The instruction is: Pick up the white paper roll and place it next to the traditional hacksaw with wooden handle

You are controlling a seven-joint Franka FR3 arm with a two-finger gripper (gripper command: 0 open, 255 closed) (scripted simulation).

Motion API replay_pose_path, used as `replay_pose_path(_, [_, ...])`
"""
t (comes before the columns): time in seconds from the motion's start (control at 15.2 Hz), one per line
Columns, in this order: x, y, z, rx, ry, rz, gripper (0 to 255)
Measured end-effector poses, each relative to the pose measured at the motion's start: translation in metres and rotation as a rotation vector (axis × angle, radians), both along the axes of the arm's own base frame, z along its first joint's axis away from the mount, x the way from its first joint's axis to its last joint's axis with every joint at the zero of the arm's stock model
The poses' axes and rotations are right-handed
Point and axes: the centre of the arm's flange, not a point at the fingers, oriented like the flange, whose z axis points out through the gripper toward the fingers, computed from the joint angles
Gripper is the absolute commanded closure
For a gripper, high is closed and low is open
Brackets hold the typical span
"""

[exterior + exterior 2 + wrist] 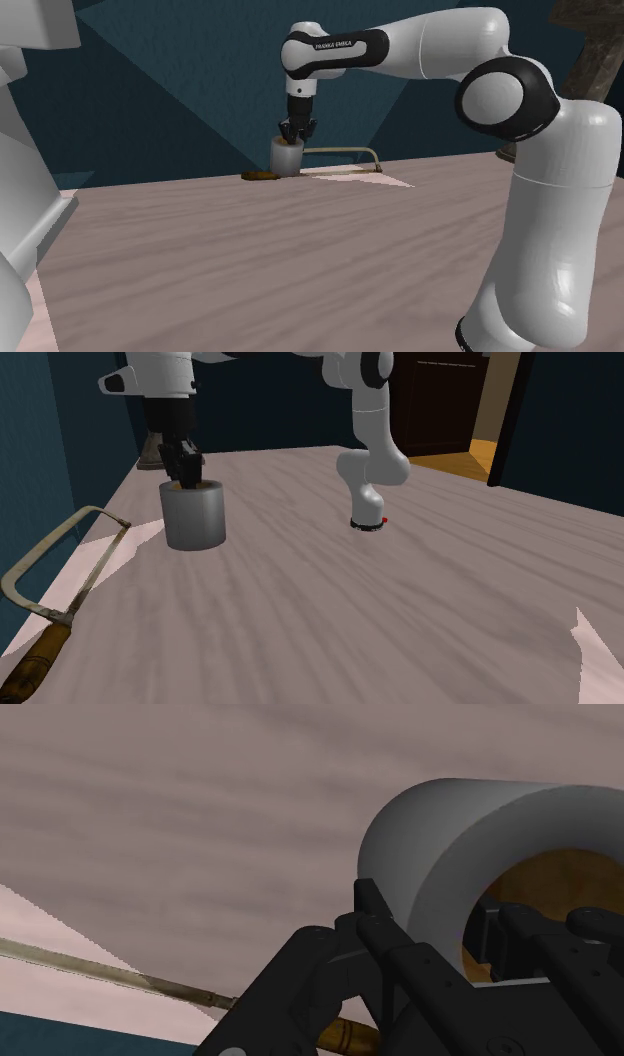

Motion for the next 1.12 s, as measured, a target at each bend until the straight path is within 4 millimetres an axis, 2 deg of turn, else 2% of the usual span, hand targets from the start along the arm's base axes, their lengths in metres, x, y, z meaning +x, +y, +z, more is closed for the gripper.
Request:
replay_pose_path(0.07, [-0.005,-0.017,0.001,0.000,0.000,-0.001,255])
replay_pose_path(1.12, [-0.074,-0.211,0.002,0.000,0.000,0.000,255])
